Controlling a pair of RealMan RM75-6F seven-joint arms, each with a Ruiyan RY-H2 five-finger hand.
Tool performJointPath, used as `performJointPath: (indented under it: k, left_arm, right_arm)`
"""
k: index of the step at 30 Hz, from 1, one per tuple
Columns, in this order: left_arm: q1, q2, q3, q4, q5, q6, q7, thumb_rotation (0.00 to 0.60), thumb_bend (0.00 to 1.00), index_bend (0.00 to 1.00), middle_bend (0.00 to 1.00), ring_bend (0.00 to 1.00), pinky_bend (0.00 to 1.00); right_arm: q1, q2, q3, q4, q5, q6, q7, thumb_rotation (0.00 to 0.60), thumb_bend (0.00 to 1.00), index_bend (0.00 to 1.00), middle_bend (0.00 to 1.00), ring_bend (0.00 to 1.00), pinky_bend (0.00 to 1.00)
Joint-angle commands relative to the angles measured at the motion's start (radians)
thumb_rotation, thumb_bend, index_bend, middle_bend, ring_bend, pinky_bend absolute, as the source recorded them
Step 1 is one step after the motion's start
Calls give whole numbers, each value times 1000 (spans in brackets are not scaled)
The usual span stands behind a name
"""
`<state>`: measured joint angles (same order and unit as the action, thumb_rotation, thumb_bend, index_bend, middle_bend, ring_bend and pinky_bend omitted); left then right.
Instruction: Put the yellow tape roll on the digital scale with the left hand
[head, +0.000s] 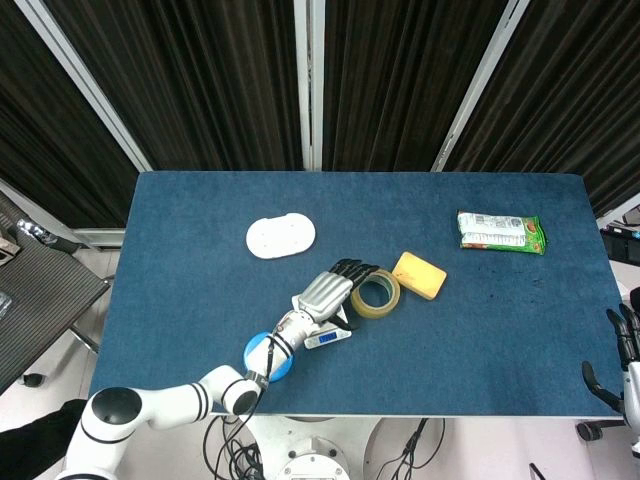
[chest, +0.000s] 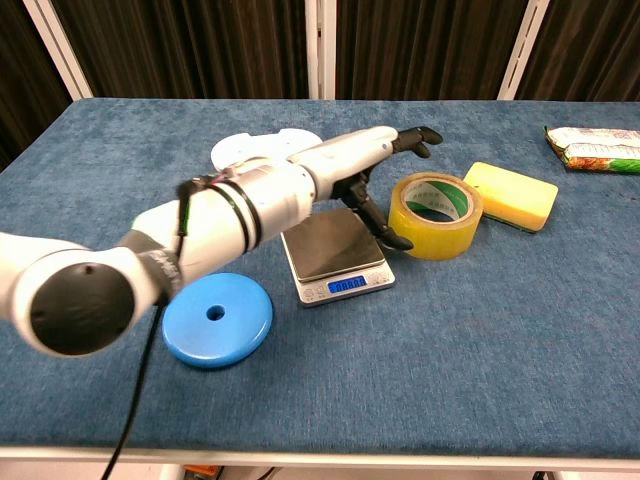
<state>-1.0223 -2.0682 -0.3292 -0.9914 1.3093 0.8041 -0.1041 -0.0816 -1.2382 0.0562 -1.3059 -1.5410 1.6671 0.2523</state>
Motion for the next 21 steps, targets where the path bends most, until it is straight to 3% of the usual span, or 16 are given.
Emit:
performJointPath:
  k: [1, 12, 16, 21]
  left_arm:
    - [-31, -38, -11, 56, -13, -22, -22, 600, 114, 34, 67, 0, 6]
    - [-71, -93, -14, 164, -25, -60, -79, 600, 115, 33, 67, 0, 8]
    - [-87, -110, -21, 193, -21, -57, -103, 600, 116, 39, 77, 5, 68]
    - [-95, -134, -35, 221, -22, -34, -140, 600, 146, 109, 174, 127, 177]
  right_arm:
    - [-2, 0, 1, 5, 4, -1, 5, 600, 284, 0, 0, 0, 0]
    - [-3, -4, -2, 22, 5, -10, 19, 600, 284, 0, 0, 0, 0]
    - [-4, -5, -1, 29, 11, -15, 24, 600, 285, 0, 0, 0, 0]
    - [-2, -5, -3, 32, 12, -26, 25, 600, 284, 0, 0, 0, 0]
